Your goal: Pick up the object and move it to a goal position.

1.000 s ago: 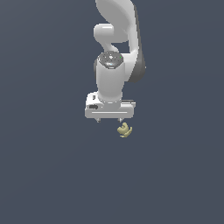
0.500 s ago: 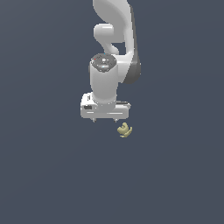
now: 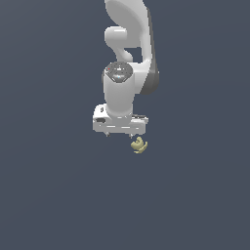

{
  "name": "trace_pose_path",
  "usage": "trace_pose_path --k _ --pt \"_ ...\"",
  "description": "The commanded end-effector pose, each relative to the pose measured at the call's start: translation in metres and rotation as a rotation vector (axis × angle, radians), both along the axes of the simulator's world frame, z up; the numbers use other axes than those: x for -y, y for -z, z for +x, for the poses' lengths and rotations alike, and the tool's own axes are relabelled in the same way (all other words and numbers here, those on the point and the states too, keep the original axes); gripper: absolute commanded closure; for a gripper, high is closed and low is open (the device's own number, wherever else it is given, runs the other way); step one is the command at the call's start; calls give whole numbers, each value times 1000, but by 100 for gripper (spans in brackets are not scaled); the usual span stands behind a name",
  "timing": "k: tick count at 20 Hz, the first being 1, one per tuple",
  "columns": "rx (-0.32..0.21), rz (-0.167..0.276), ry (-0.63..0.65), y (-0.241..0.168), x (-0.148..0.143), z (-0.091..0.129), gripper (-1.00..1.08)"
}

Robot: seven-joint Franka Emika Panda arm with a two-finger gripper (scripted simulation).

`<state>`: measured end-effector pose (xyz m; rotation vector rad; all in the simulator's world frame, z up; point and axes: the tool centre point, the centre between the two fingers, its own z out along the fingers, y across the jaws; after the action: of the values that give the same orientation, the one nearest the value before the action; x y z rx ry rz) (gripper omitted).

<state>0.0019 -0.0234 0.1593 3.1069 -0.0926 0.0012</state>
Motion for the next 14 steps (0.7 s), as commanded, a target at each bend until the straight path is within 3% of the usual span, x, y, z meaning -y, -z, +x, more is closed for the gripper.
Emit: trace_pose_path --k 1,14 --pt "1 2 30 3 -5 0 -92" --pt "7 18 294 30 -43 -4 -92"
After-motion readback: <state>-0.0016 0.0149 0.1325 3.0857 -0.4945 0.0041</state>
